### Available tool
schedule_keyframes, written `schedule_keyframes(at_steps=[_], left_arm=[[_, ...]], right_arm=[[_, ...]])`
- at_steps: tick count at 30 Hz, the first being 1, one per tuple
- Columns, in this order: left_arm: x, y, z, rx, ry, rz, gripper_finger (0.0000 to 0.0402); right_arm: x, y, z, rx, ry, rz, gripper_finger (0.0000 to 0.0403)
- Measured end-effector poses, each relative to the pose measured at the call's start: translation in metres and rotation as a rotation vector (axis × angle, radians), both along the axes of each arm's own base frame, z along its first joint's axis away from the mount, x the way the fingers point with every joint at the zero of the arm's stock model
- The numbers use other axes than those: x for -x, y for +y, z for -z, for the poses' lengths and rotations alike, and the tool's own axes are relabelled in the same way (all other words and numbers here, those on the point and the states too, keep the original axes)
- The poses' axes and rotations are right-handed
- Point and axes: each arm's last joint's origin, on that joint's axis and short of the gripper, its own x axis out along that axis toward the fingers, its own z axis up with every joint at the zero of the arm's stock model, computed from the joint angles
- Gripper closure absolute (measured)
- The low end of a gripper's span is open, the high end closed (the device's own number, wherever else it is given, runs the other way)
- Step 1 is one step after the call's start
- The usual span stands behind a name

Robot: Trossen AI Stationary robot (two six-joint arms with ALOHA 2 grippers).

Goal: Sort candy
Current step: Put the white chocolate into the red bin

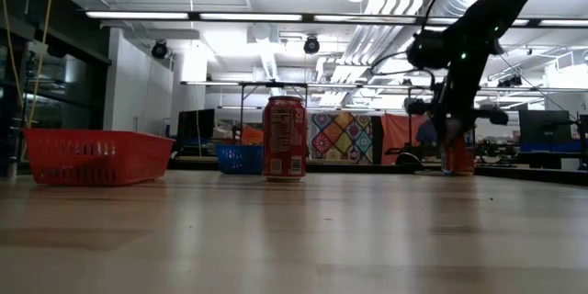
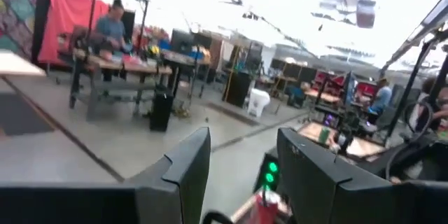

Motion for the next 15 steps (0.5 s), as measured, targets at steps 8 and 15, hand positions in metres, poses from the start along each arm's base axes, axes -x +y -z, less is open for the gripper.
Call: schedule_keyframes(at_steps=[8,15], left_arm=[[0.018,0.012,-0.006,-0.058,-0.007,-0.039,0.0247],[0.025,0.017,-0.006,-0.101,0.022,-0.093,0.0247]], right_arm=[[-0.007,-0.011,0.031,0.002,0.085,0.141,0.0396],[-0.015,-0.021,0.045,0.083,0.086,0.192,0.0401]])
